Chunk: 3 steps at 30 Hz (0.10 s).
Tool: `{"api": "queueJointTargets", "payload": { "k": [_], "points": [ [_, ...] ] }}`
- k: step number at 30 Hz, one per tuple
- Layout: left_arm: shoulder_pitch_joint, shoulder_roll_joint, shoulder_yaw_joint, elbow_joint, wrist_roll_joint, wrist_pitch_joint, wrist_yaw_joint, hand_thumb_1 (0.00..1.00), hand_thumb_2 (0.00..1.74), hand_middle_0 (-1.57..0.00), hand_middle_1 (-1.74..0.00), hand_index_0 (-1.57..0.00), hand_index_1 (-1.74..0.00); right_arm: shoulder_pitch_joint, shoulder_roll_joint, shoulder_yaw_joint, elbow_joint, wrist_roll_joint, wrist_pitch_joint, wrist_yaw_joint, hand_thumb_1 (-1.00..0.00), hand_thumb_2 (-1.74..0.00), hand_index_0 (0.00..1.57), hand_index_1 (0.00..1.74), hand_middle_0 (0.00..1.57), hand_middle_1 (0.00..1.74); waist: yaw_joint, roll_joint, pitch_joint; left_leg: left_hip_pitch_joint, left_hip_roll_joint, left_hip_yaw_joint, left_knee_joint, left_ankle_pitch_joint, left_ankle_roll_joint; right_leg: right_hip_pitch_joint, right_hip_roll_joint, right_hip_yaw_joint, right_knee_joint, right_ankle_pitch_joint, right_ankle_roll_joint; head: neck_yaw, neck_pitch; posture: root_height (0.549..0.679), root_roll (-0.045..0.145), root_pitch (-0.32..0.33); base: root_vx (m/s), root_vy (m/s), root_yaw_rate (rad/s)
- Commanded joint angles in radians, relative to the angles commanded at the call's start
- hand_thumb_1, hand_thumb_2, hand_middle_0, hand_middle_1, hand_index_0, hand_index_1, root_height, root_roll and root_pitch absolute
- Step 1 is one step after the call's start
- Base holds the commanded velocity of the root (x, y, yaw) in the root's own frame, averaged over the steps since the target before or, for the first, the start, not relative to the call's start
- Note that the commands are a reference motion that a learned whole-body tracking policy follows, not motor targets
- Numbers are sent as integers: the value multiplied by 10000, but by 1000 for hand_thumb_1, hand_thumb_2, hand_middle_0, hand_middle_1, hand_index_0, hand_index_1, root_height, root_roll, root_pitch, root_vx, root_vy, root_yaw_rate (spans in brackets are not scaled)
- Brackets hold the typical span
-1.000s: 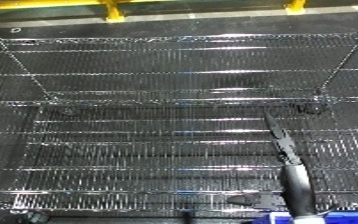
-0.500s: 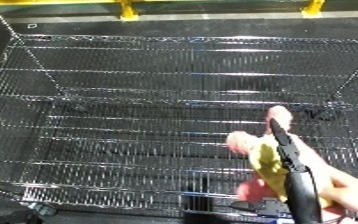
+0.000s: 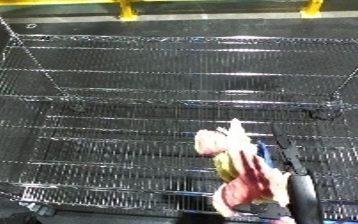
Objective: Pick up the object and place it into the box
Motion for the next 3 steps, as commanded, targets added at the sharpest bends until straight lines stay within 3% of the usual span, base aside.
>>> {"api": "queueJointTargets", "payload": {
  "k": [3],
  "points": [
    [33,20,-19,32,-37,-9,-19,1000,1740,-1570,-1740,-1570,-1740,-194,-162,41,103,-180,62,-36,0,0,0,0,0,0,29,2,-1,-15,-1,-11,6,6,4,-23,-1,12,18,5,0,212,-118,643,55,-158,0,-12,13]
  ]
}}
